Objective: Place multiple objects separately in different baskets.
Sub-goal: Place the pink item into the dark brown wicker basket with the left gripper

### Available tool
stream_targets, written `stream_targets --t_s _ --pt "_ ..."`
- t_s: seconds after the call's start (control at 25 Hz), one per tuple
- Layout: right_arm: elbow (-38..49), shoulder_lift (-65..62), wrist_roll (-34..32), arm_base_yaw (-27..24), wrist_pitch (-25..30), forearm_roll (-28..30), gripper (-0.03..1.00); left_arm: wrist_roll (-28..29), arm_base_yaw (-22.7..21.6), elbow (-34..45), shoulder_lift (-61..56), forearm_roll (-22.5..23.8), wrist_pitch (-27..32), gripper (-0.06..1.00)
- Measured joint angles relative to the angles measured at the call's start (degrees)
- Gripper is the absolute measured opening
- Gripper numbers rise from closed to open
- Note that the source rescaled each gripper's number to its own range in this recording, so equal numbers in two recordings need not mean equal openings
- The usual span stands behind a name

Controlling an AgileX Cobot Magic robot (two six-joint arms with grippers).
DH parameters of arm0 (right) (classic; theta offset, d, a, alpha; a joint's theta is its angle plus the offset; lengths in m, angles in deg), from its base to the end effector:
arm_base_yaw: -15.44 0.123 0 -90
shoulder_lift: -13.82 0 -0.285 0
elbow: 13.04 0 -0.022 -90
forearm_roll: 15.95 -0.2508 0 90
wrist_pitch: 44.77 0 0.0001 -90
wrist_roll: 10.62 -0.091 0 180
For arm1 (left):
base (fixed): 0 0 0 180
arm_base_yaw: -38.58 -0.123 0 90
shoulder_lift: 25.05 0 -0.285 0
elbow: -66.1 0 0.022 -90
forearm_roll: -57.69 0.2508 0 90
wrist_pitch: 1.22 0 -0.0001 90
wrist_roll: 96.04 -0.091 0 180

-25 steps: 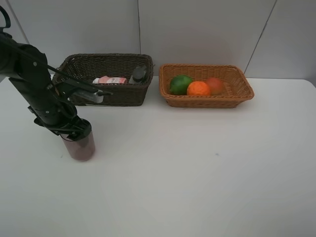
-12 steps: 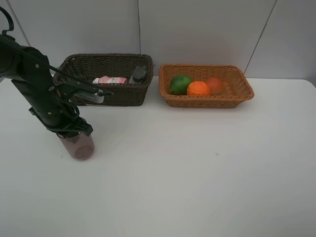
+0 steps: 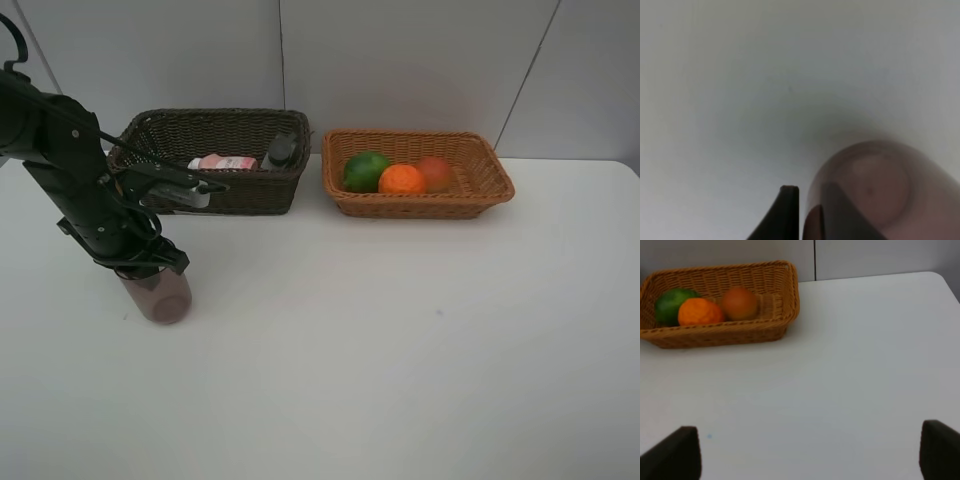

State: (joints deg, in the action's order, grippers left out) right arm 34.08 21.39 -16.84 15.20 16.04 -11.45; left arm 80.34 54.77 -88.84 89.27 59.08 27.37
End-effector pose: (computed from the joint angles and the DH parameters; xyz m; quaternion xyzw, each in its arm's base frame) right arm -0.0086 -0.0062 0.2844 0.0497 0.8436 -0.0113 0.5345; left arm 0.3040 -0.0872 0.1176 0.1809 0.9779 -0.0046 0.1049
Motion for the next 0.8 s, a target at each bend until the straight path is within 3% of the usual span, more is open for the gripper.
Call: stream_targets --t_s 0.16,0.4,0.6,0.8 --pt "0.0 0.0 0.0 0.0 0.0 0.0 0.92 0.05 0.0 -0.18 -0.06 0.0 1.08 0.01" --pt "0.0 0.0 0.0 0.0 0.0 0.0 0.92 4.15 0.0 -4.03 -2.45 0.0 9.19 0.01" --pt "0.0 0.0 0.0 0.0 0.0 0.0 0.92 12.42 0.0 -14.53 -4.57 0.26 17.92 0.01" --pt "0.0 0.0 0.0 0.0 0.0 0.0 0.92 18.18 0.0 -27.0 -4.57 5.18 21.71 0.01"
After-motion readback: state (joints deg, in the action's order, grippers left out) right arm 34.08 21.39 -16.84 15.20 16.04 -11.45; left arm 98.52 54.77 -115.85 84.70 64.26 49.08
